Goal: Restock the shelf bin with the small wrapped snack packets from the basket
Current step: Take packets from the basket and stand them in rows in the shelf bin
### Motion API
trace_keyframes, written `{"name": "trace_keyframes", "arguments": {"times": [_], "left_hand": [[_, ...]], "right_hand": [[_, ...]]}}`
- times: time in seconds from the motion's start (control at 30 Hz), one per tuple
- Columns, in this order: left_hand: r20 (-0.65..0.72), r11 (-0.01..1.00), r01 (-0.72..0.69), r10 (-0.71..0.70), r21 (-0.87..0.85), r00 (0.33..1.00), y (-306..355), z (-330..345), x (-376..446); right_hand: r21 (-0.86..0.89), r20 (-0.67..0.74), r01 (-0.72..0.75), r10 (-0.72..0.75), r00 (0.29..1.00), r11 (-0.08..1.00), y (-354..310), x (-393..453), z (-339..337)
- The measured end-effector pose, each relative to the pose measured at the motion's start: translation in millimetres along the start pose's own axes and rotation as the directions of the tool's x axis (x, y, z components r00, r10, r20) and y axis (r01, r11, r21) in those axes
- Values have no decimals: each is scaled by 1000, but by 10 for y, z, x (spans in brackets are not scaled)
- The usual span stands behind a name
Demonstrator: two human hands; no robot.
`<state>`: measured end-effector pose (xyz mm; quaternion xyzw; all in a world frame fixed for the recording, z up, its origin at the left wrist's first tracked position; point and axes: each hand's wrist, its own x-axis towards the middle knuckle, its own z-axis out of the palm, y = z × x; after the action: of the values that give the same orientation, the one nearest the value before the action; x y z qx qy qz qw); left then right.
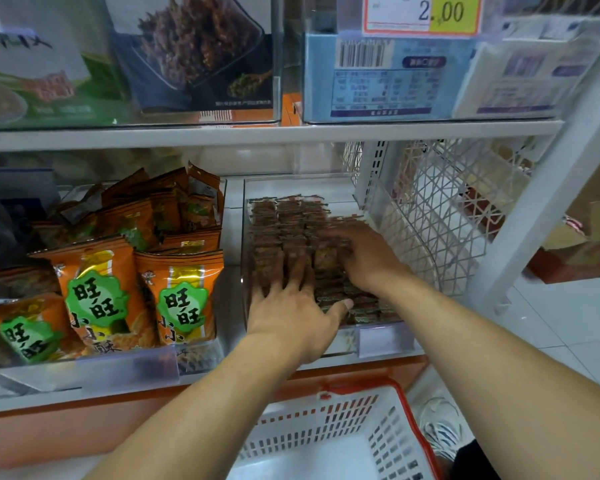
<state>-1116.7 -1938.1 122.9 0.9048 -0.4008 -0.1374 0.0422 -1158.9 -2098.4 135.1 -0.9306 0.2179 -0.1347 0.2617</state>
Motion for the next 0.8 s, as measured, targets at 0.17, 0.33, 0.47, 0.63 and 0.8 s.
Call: {"name": "trace_keyframes", "arguments": {"times": [0.17,0.33,0.47,0.63,0.8], "left_hand": [[22,1000,18,-18,5,1000,2,8,14],[31,999,45,-45,-5,999,37,-10,12],[32,1000,8,-8,-17,999,34,-13,40],[5,999,-35,35,-37,999,12,-13,20],[-64,994,-75,70,-79,995,6,-53,-114]], "right_hand": [[50,-68,-17,21,997,999,-19,18,-59],[14,-22,21,-20,1000,1000,-37,-3,-36],[-13,-39,-20,19,999,1000,-81,-4,25],[-4,-35,-69,69,997,998,-101,-45,43],[4,-103,-56,56,993,998,-152,-85,-43]]}}
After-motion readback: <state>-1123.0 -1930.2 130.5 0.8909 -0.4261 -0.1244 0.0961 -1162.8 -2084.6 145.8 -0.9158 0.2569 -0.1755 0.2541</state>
